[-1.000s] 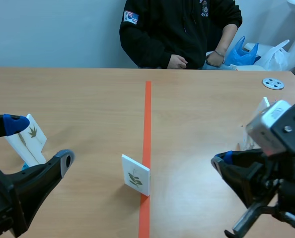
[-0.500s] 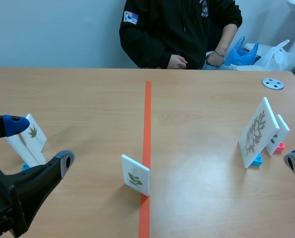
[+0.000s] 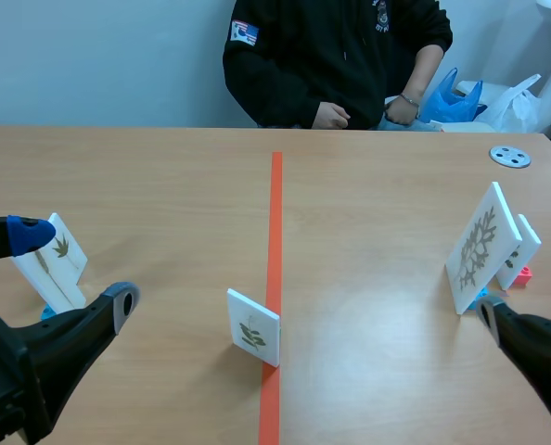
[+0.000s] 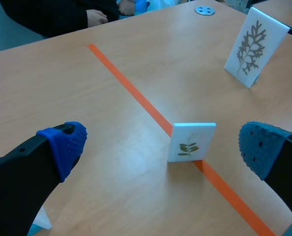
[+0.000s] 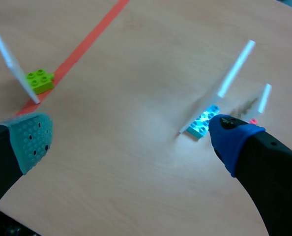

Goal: Sort the leaf by its shape. The table is split by an orange tape line. A compound leaf with several leaflets goes to the left side, a simple leaf with one blade goes to the right side. Return to the home posture when a red brick is placed on the table.

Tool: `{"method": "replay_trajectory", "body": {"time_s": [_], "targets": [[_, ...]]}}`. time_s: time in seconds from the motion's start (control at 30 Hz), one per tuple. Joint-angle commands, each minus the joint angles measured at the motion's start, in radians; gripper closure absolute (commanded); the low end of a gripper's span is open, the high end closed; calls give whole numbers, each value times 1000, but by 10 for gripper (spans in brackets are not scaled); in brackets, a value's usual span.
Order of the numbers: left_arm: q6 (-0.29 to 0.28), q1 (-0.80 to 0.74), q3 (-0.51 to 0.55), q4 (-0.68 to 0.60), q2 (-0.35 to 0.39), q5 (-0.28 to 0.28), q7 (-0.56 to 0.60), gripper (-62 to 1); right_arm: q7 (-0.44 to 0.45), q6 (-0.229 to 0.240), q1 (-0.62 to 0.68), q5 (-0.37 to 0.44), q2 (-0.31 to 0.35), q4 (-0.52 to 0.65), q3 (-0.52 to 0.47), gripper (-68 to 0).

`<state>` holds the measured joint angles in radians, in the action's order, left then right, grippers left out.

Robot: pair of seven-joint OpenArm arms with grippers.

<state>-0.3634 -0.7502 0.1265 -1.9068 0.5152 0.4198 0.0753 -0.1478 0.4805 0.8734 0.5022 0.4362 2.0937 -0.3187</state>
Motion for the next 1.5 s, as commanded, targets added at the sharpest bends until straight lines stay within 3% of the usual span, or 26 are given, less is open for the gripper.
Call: {"method": "replay_trajectory", "body": {"time_s": [0.0, 0.27, 0.53, 0.87, 1.23, 1.37, 1.47], "targets": [[2, 5, -3, -16, -5, 6, 10, -623, 11, 0, -7, 7, 46, 7, 18, -679], [2, 5, -3, -16, -5, 6, 10, -623, 12, 7, -89, 4, 140, -27, 155, -679], [2, 5, -3, -16, -5, 6, 10, -623, 53, 7, -296, -10, 136, -198, 407, -679], [2, 5, -3, -16, -5, 6, 10, -623, 143, 2, -571, -158, 14, -452, 698, -679], [2, 5, -3, -16, -5, 6, 10, -623, 277, -60, -765, -286, -153, -780, 913, -679], [2, 5, -3, -16, -5, 6, 10, -623, 335, -109, -797, -330, -190, -851, 967, -679], [2, 5, -3, -16, -5, 6, 10, -623, 343, -137, -806, -343, -199, -867, 992, -563]]}}
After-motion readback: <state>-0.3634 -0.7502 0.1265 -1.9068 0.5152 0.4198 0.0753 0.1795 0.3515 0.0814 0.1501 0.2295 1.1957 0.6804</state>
